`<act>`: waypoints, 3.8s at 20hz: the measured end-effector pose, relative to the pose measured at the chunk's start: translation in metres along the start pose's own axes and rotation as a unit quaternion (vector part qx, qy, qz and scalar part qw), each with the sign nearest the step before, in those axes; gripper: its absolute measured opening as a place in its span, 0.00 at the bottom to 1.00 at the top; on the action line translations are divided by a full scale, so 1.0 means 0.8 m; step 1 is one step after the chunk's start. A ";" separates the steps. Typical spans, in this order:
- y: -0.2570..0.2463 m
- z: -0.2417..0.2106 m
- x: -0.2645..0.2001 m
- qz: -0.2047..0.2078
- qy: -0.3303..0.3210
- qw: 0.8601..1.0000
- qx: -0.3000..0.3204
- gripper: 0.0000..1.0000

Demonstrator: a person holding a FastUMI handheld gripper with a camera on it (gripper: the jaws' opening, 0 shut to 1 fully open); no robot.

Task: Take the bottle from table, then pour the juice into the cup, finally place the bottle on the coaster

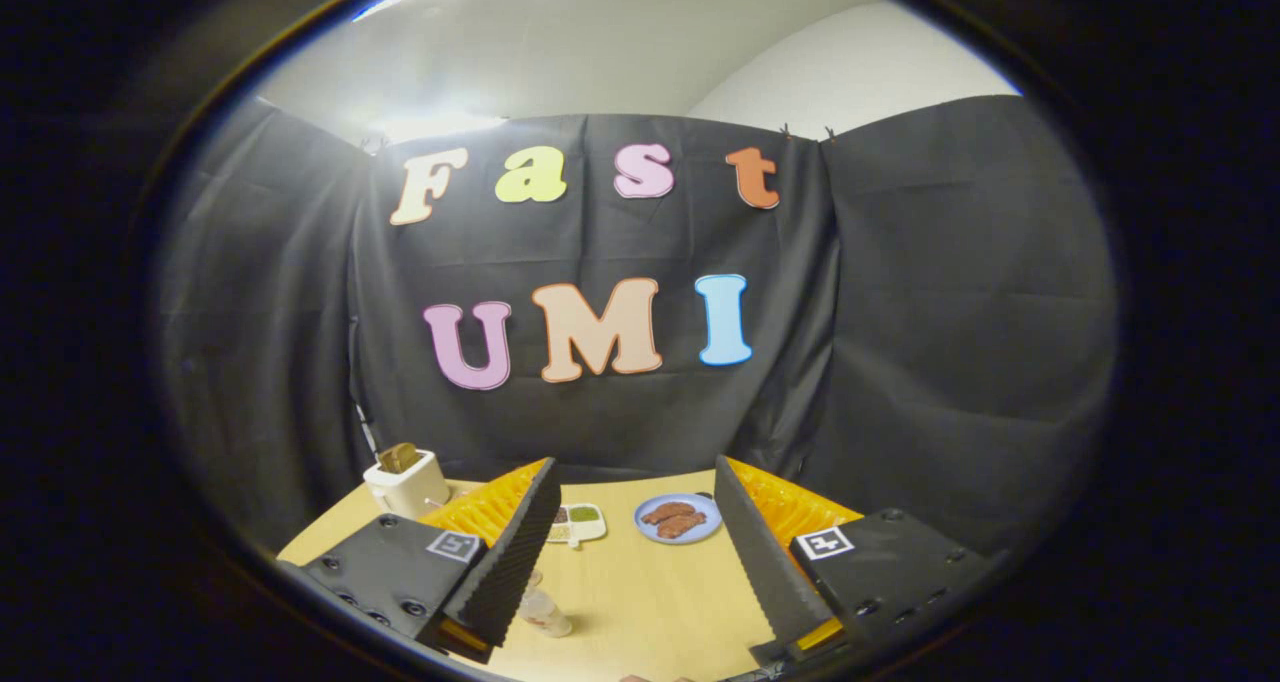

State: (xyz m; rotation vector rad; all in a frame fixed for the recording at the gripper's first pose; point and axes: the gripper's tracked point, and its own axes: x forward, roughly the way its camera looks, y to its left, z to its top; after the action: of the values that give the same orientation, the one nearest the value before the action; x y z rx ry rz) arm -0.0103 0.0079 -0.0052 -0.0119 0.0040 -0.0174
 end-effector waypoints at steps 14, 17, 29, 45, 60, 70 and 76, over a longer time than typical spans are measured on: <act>0.039 -0.061 -0.013 0.044 -0.009 0.999 -0.015 0.98; 0.058 -0.086 -0.016 0.069 -0.015 0.997 -0.014 0.98; 0.148 -0.282 0.012 0.154 0.043 0.987 0.016 0.98; 0.175 -0.467 0.094 0.130 0.132 0.983 0.011 0.97; 0.182 -0.497 0.123 0.084 0.139 0.986 0.020 0.84; 0.190 -0.465 0.110 0.102 0.183 0.977 -0.042 0.78; 0.177 -0.431 0.096 0.134 0.179 0.972 -0.074 0.78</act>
State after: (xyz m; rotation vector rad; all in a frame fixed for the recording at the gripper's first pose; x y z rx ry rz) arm 0.0676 0.1443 -0.3516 -0.1571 0.3677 0.2514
